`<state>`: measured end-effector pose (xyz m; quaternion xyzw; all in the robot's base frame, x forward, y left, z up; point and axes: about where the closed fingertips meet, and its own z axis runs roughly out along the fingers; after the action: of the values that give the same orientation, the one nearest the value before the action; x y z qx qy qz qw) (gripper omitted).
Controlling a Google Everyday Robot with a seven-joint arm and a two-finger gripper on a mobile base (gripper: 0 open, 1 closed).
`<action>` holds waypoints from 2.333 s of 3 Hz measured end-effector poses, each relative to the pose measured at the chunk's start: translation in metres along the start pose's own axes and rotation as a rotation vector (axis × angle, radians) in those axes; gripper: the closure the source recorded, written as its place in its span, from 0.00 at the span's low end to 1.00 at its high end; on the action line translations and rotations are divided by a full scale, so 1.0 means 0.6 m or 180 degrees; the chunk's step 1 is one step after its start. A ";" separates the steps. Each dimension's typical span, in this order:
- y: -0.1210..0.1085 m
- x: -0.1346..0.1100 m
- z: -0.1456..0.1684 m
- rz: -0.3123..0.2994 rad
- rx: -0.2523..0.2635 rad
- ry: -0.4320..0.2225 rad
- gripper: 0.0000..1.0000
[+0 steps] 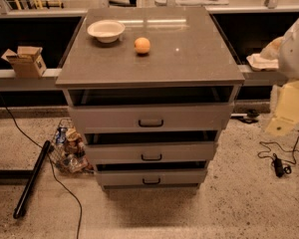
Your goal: Open bottom drawer
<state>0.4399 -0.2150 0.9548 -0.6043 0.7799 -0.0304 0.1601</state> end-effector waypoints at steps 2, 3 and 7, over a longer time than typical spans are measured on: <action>0.049 -0.010 0.256 -0.0002 -0.0347 -0.0182 0.00; 0.057 -0.048 0.384 0.0072 -0.0412 -0.0486 0.00; 0.068 -0.020 0.635 -0.0038 -0.0596 -0.0358 0.00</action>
Offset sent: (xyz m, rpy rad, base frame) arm 0.0405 0.0655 -0.2611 0.1596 0.1483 0.0618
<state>0.5139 -0.1369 0.5871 -0.6220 0.7655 0.0756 0.1462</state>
